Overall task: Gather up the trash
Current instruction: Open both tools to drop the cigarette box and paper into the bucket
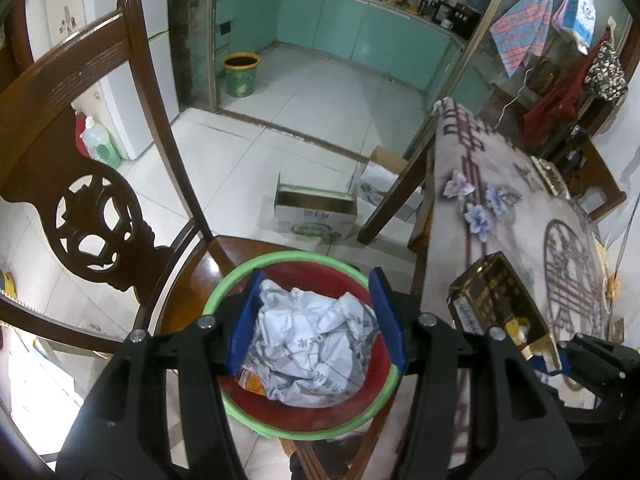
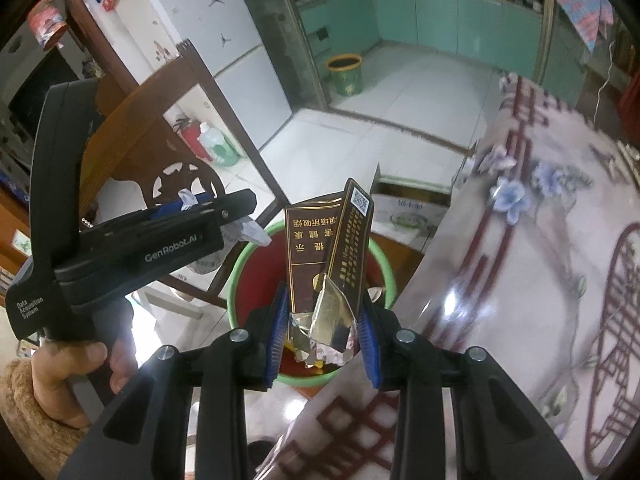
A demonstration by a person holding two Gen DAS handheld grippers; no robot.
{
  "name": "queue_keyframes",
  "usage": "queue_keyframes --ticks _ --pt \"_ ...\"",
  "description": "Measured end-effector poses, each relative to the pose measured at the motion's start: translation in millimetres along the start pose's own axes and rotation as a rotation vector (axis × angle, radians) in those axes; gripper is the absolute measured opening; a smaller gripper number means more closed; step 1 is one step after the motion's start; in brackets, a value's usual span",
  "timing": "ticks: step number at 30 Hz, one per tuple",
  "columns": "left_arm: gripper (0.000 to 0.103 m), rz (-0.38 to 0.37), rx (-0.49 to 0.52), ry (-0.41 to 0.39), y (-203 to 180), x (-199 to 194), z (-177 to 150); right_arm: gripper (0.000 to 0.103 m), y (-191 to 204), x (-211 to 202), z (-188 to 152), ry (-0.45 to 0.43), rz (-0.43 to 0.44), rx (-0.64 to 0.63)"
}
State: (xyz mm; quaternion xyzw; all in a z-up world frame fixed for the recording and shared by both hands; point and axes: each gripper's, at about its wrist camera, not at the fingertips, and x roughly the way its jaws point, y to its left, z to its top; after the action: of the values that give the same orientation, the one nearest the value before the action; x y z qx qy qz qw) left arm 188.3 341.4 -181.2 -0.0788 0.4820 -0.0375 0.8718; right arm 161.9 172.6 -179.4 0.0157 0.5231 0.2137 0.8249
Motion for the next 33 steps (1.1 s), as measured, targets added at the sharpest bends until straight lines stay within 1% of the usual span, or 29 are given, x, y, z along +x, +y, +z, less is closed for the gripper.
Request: queue_keyframes --ticks 12,24,28,29,30,31,32,33 --pt "0.052 0.015 -0.015 0.111 15.5 47.4 -13.1 0.033 -1.1 42.8 -3.3 0.072 -0.022 0.002" --pt "0.053 0.03 -0.026 0.18 22.3 86.7 -15.5 0.034 -7.5 82.5 0.8 0.153 -0.02 0.007" --pt "0.053 0.037 -0.029 0.198 24.1 94.6 -17.5 0.034 -11.7 89.1 2.6 0.169 -0.018 0.009" --pt "0.056 0.041 -0.03 0.199 24.1 95.8 -17.5 0.035 -12.7 90.5 2.9 0.171 -0.015 0.011" --pt "0.059 0.044 -0.03 0.2 24.1 96.4 -17.5 0.038 -13.6 91.3 3.2 0.17 -0.014 0.011" --pt "0.061 0.049 -0.031 0.199 24.1 96.7 -17.4 0.049 -14.0 91.3 3.4 0.166 -0.014 0.011" --pt "0.07 0.052 -0.032 0.197 24.0 97.1 -16.5 0.059 -14.2 90.1 4.1 0.158 -0.02 0.011" --pt "0.077 0.059 -0.032 0.189 23.8 95.7 -16.1 0.059 -14.6 88.0 4.6 0.143 -0.027 0.011"
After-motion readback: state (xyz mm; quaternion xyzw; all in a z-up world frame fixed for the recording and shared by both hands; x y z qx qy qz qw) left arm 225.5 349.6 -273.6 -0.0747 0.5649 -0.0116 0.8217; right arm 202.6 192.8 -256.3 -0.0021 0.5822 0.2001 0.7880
